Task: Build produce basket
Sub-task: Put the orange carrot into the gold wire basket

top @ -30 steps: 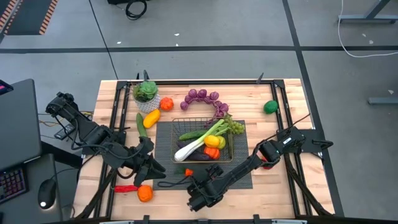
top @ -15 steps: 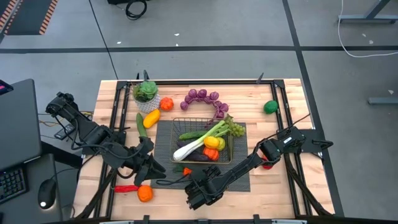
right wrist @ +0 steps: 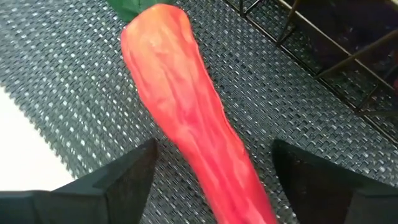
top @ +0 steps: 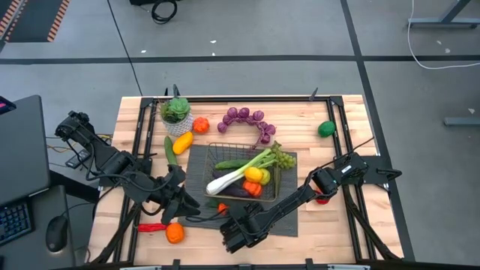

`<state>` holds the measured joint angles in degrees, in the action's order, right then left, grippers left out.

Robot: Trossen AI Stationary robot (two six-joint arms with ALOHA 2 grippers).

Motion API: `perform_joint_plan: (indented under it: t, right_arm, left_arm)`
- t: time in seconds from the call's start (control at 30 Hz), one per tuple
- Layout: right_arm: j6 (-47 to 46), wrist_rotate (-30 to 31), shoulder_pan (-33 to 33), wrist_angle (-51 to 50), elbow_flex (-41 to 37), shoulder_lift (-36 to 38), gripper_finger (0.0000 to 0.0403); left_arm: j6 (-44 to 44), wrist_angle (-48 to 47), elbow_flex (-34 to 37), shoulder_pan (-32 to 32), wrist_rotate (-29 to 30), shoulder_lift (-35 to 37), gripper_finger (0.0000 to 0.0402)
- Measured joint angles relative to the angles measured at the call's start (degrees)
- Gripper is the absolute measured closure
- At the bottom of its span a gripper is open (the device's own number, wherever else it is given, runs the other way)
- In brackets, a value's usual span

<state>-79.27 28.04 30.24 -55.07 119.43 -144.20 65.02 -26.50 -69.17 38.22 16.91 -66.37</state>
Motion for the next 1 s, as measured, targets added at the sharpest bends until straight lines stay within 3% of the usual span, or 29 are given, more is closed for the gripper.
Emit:
perform_joint_plan:
  t: [0.6, 0.8, 1.0]
  right_arm:
    - [1.77, -5.56, 0.15, -0.69, 5.62, -0.54, 0.0273]
    - [9.11, -4.16, 0.13, -1.07, 9.65, -0.44, 0.0308]
    - [11.77, -5.96, 0.07, -1.98, 12.05, -0.38, 0.0314]
  left_arm:
    - [-1.25, -0.48, 0.0, 0.0, 0.02, 0.0, 0.023]
    - [-2.74, -0.46, 0.0, 0.0, 0.02, 0.0, 0.023]
    - [-2.81, -0.46, 0.0, 0.0, 0.02, 0.0, 0.023]
